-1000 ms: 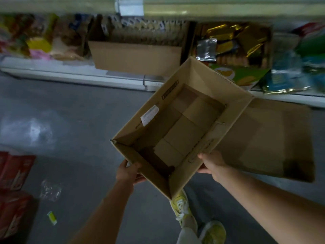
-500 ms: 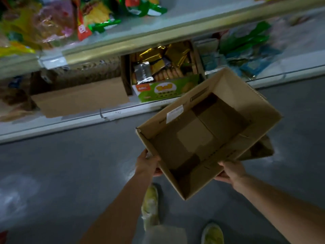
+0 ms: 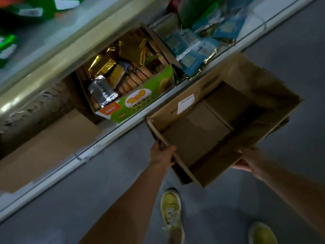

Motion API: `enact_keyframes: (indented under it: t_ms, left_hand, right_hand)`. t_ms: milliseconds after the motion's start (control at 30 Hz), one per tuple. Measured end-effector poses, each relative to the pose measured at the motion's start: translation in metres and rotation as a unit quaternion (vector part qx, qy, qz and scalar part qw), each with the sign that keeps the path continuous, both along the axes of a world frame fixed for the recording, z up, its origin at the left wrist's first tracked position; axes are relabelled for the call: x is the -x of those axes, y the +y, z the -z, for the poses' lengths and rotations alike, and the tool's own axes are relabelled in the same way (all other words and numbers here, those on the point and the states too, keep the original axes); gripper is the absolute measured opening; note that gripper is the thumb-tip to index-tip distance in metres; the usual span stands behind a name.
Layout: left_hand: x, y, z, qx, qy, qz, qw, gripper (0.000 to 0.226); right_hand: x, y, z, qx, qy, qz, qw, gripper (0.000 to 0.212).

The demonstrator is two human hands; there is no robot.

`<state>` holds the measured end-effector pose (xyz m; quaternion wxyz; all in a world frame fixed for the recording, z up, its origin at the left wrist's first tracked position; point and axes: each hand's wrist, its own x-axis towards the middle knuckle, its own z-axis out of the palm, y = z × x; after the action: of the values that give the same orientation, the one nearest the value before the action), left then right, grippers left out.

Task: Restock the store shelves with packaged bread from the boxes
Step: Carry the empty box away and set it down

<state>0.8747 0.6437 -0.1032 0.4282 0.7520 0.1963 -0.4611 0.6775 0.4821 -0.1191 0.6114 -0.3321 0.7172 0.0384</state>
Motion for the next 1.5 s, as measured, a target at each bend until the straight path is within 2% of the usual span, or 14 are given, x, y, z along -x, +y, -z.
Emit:
enact_keyframes:
  t_ms: [233,300,400,500,567,600,633,700,767,933,1033,1167,1300,1500]
  left_hand:
    - [-0.037,-0.021,0.056,-0.045,-0.022,0.083,0.995,0.057]
    - [-0.043,-0.022,0.074,-0.051,-0.024,0.087,0.995,0.053]
    - [-0.046,-0.013,0.099,-0.039,-0.025,0.076,0.996,0.052]
    - [-0.035,0.001,0.118,-0.005,-0.061,0.055,0.997,0.075]
    - [-0.025,0.010,0.129,-0.018,-0.096,0.046,0.994,0.098]
    - [-0.020,0.013,0.132,-0.022,-0.086,0.037,0.995,0.102]
    - [-0.015,0.016,0.133,-0.017,-0.054,0.025,0.998,0.098]
    - [-0.008,0.020,0.136,0.010,0.017,0.030,0.999,0.064]
    - [-0.007,0.024,0.141,0.037,0.042,0.057,0.997,0.041]
    - [-0.015,0.037,0.156,0.096,0.040,0.098,0.990,0.049]
    - [-0.018,0.039,0.160,0.117,0.051,0.097,0.987,0.048]
    - [-0.021,0.040,0.144,0.130,0.071,0.105,0.983,0.032]
    - [-0.005,0.039,0.105,0.118,0.093,0.094,0.984,0.038]
    - [0.023,0.022,0.027,0.122,0.130,0.076,0.981,0.039]
  right_hand:
    - [-0.029,0.002,0.056,-0.024,-0.001,0.074,0.997,0.019]
    - [-0.033,0.009,0.068,-0.034,-0.020,0.087,0.995,0.025]
    - [-0.029,0.030,0.084,-0.030,-0.085,0.050,0.995,0.040]
    - [-0.012,0.056,0.104,-0.023,-0.106,0.085,0.991,0.036]
    - [0.001,0.076,0.128,-0.009,-0.063,0.121,0.991,0.031]
    - [0.006,0.086,0.140,-0.014,-0.041,0.127,0.991,0.032]
    - [0.009,0.095,0.152,-0.025,-0.024,0.120,0.992,0.038]
    - [0.011,0.113,0.174,-0.060,-0.014,0.108,0.992,0.055]
    - [0.007,0.127,0.191,-0.086,-0.031,0.108,0.990,0.057]
    - [-0.012,0.148,0.231,-0.098,-0.069,0.134,0.984,0.037]
    - [-0.011,0.151,0.244,-0.080,-0.068,0.139,0.985,0.033]
    - [0.008,0.156,0.233,-0.063,-0.051,0.146,0.986,0.038]
    - [0.034,0.149,0.195,-0.046,-0.025,0.151,0.987,0.047]
    - [0.067,0.126,0.107,-0.035,-0.006,0.147,0.988,0.043]
